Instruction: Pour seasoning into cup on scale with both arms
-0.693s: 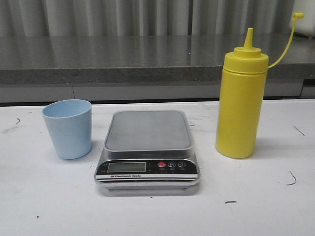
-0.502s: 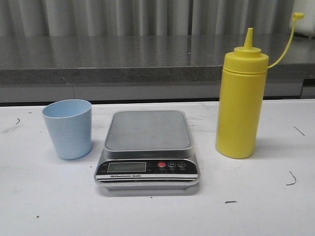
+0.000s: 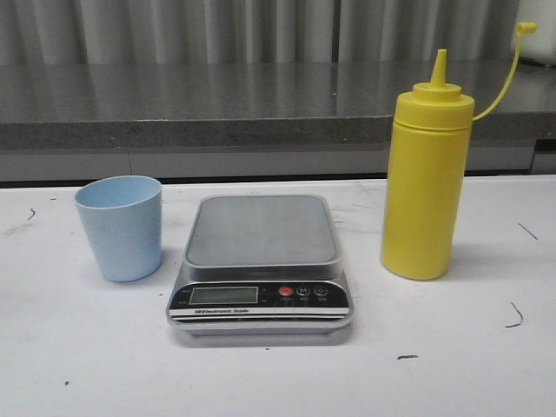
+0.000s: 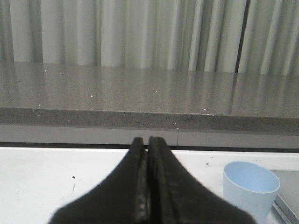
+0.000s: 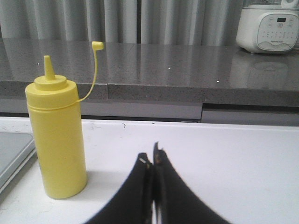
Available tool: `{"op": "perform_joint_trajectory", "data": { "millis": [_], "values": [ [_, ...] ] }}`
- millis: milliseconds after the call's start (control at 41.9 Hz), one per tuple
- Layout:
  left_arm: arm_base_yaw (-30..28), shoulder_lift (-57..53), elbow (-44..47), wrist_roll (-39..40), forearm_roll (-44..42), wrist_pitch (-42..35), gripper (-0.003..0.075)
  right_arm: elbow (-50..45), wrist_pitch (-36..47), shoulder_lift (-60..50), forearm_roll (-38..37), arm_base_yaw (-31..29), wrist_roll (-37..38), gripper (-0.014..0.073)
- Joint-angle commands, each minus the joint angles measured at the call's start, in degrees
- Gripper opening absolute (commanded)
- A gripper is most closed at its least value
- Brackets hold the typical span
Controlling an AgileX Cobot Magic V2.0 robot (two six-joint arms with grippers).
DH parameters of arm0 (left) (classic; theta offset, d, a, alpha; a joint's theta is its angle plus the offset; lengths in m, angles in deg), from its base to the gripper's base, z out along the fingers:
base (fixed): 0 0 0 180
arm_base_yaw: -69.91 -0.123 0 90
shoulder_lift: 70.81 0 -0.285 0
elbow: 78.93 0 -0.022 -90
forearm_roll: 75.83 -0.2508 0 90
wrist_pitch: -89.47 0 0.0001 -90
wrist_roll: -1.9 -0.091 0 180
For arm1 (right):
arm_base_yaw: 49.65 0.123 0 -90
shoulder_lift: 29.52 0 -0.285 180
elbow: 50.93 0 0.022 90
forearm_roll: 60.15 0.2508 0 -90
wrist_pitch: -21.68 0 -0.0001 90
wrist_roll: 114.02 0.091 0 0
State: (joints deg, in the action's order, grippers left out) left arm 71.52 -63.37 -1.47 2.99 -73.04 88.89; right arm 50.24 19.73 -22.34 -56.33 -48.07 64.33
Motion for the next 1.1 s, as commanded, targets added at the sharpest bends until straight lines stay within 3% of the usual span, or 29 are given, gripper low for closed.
{"op": "perform_joint_trajectory", "data": {
  "millis": [0,119,239,478,693,812,1075],
  "values": [
    [-0.13,-0.89,1.29,-0.15,0.39,-7.23,-0.0020,0.69,6.27,-0.92,0.20,-0.02,-0.32,-0.0068],
    [-0.13,-0.89,-1.12,-0.15,1.04,-7.93,-0.0020,4.33,3.22,-0.92,0.34,-0.02,-0.32,-0.0068],
    [-0.13,-0.75,-7.57,-0.15,3.08,-5.48,-0.0020,11.26,-4.98,-0.92,0.28,-0.02,-0.45,-0.0068],
    [-0.13,4.80,-25.30,-0.15,2.98,10.52,-0.0020,23.53,-14.07,1.65,0.24,-0.02,-2.23,-0.0068],
    [-0.13,15.15,-38.70,-0.36,2.98,22.93,-0.0020,34.88,-23.33,12.42,0.24,-0.02,-3.23,-0.0068],
    [-0.13,19.65,-40.76,-0.36,2.98,26.53,-0.0020,39.08,-29.13,19.58,0.24,-0.02,-3.23,-0.0068],
    [-0.13,25.40,-40.76,-0.36,2.98,32.77,-0.0020,38.63,-30.16,30.84,0.24,-0.02,-3.23,-0.0068]
  ]
}}
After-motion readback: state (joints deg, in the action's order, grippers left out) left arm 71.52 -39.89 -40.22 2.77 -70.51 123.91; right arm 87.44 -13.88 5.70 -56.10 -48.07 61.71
